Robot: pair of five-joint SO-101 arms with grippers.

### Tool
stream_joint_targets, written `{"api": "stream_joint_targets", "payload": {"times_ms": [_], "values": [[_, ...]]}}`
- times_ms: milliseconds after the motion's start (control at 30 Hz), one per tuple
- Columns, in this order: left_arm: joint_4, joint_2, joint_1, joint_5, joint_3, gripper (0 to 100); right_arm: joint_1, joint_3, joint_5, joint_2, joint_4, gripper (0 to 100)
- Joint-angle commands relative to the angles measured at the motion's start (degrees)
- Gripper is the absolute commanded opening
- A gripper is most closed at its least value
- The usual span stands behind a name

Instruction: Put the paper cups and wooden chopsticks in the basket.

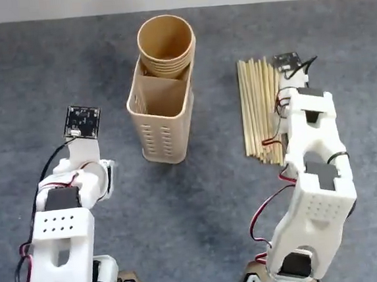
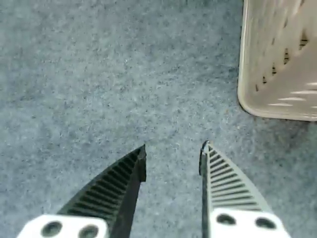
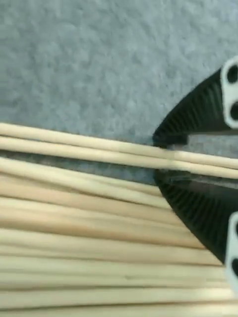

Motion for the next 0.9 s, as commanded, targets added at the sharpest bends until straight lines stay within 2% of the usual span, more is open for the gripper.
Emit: {"api": "stream_joint_targets", "payload": {"times_ms": [0, 100, 233, 500, 600, 700, 867], "values": [[-0.9, -1.2, -0.8, 0.4, -0.2, 20, 0.3, -0.8, 0.1, -0.4, -0.2, 0.2], [-0.9, -1.2, -0.8, 0.4, -0.2, 20, 0.3, -0.7, -0.4, -3.0, -0.1, 0.5], [-0.9, -1.2, -0.8, 0.4, -0.2, 20, 1.1, -1.2, -6.1, -9.7, 2.9, 0.5], [-0.9, -1.2, -0.8, 0.4, -0.2, 20, -0.7, -1.2, -16.6, -36.6, 3.4, 0.5], [-0.9, -1.2, -0.8, 0.4, -0.2, 20, -6.3, -1.1, -19.9, -46.6, 3.4, 0.5], [-0.9, -1.2, -0.8, 0.4, -0.2, 20, -15.9, -0.8, -22.4, -54.2, 2.8, 0.9], [-0.8, -1.2, -0.8, 0.4, -0.2, 20, -30.5, -0.5, -22.3, -61.9, -6.5, 1.0]]}}
